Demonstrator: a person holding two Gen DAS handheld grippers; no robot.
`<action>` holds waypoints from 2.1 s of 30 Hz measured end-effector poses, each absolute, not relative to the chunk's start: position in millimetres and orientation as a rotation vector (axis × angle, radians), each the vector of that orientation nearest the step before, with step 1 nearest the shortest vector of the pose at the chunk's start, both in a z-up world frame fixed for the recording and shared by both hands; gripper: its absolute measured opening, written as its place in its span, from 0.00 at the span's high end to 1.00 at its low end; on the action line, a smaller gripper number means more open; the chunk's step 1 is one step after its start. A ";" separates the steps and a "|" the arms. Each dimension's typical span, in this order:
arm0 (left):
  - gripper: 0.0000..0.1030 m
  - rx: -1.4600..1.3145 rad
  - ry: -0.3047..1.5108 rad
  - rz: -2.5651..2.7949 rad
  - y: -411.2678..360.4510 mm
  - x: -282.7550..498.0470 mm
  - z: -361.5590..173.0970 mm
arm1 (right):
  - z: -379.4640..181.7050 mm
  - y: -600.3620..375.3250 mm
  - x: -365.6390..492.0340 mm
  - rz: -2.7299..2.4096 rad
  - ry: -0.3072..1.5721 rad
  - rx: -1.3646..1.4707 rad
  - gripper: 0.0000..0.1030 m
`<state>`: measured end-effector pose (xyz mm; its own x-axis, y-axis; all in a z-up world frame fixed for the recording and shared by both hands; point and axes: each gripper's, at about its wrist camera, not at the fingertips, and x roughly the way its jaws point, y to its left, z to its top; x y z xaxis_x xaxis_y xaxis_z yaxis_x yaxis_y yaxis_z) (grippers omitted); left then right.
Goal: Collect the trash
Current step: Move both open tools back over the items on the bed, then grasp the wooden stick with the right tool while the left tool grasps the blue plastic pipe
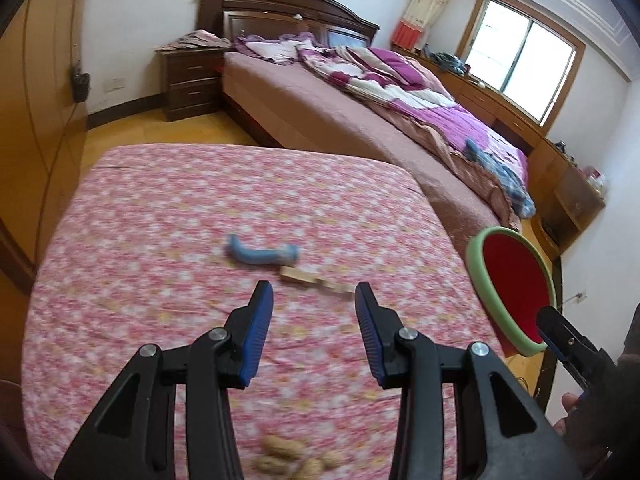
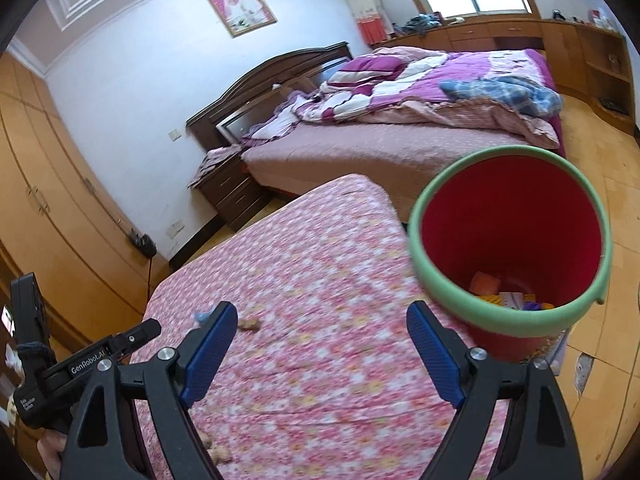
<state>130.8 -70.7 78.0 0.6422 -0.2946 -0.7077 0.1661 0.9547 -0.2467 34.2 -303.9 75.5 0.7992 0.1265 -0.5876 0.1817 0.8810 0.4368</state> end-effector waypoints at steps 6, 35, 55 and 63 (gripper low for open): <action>0.59 -0.174 0.818 -0.204 -31.4 128.1 77.3 | 77.4 -270.6 39.9 0.001 0.674 0.460 0.14; 0.59 -0.207 0.831 0.006 70.8 157.1 13.1 | 17.8 -147.8 134.8 0.019 0.907 0.314 0.14; 0.59 -0.262 0.869 -0.022 78.5 173.6 -10.4 | -11.7 -120.8 197.2 -0.133 0.964 0.143 0.18; 0.59 -0.231 0.879 -0.045 66.7 172.9 -8.3 | -6.7 -130.8 193.0 -0.101 0.951 0.184 0.24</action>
